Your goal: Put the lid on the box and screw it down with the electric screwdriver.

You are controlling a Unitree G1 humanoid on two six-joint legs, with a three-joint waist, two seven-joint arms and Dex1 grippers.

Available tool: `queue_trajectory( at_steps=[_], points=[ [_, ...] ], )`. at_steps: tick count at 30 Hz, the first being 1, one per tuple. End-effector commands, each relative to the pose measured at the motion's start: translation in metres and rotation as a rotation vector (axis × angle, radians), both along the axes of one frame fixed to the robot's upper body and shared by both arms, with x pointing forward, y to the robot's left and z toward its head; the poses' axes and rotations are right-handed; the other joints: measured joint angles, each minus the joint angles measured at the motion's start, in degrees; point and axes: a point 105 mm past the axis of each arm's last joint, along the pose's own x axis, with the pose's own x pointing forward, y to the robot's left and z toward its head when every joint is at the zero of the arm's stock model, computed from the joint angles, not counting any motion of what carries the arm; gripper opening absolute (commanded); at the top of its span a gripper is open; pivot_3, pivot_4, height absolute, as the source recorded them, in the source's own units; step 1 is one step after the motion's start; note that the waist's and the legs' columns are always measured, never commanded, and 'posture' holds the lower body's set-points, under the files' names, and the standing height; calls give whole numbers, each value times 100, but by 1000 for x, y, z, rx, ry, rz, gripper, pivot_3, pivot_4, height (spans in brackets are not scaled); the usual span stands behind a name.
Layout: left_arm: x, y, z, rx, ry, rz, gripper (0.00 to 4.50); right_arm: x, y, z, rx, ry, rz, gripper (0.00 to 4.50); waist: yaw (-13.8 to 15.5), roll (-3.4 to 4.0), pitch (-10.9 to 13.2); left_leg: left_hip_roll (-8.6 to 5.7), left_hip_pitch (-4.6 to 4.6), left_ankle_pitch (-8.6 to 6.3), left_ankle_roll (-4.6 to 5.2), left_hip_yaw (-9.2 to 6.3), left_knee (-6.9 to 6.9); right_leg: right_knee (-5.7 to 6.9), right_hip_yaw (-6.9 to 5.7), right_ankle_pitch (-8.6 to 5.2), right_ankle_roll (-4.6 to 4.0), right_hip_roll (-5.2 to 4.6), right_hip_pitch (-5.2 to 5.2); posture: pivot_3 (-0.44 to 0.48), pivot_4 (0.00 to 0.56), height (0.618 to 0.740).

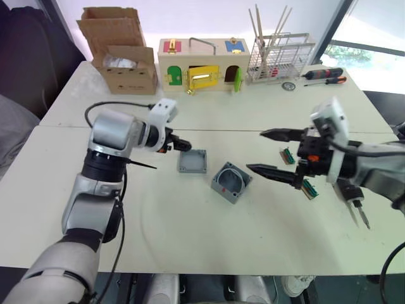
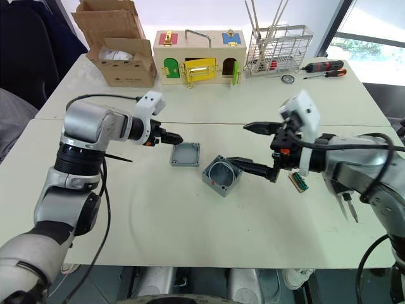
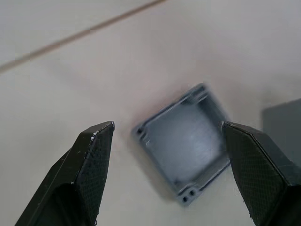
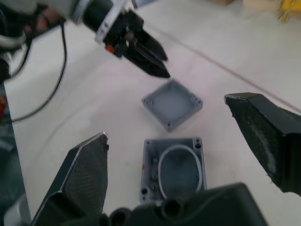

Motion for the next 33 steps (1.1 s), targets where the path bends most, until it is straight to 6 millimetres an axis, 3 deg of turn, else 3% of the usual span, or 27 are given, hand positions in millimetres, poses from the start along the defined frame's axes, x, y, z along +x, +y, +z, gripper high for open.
queue_trajectory(
  at_steps=[1, 10, 18, 21, 26, 27, 32, 33],
  points=[
    [1, 8, 7, 24, -31, 81, 3729, 0, 6, -2, -40, -26, 54, 4500, 14, -1, 1, 1, 0, 1, -2, 0, 0, -2, 0, 0, 0, -3, 0, 0, 150, 728],
    [6, -3, -9, 45, -5, 70, 3729, -3, 10, -22, -2, 25, 49, 4500, 9, -2, 0, 0, 6, 8, -14, -1, 5, 5, -1, 1, -1, -8, 3, 0, 150, 728],
    [4, -12, -32, 163, 24, -26, 3729, -9, 6, -13, 133, 44, -31, 4500, 24, 0, -2, -3, 10, 9, -16, 2, 5, 7, 0, 1, -1, -9, 4, 0, 150, 728],
    [6, -15, -41, 171, 29, -30, 2882, -11, 5, -15, 179, 89, -64, 4500, 43, 1, -4, -3, 13, 9, -16, 1, 5, 8, -1, 1, -1, -10, 8, 0, 150, 728],
    [9, -20, -42, 155, 16, -34, 346, -11, 7, -11, 282, 165, -108, 4500, 131, 2, -6, 1, 20, 9, -15, 1, 5, 9, 0, 1, -2, -14, 14, 0, 150, 728],
    [9, -20, -41, 151, 14, -33, 100, -11, 10, -7, 301, 146, -97, 4500, 143, 2, -6, 1, 21, 9, -15, 1, 5, 10, 1, 1, -3, -14, 14, 0, 150, 728],
    [12, -16, -36, 136, -24, -11, 100, -4, 15, -3, 369, 88, -99, 4500, 148, 2, -6, -5, 23, 0, -1, 1, 5, 17, 1, 1, -3, -14, 14, 0, 150, 728],
    [17, -16, -27, 114, -105, -19, 100, 2, 15, -4, 386, 71, -129, 4500, 144, 2, -6, -5, 23, -1, 1, 1, 5, 18, 1, 1, -3, -14, 14, 0, 150, 728]
  ],
)
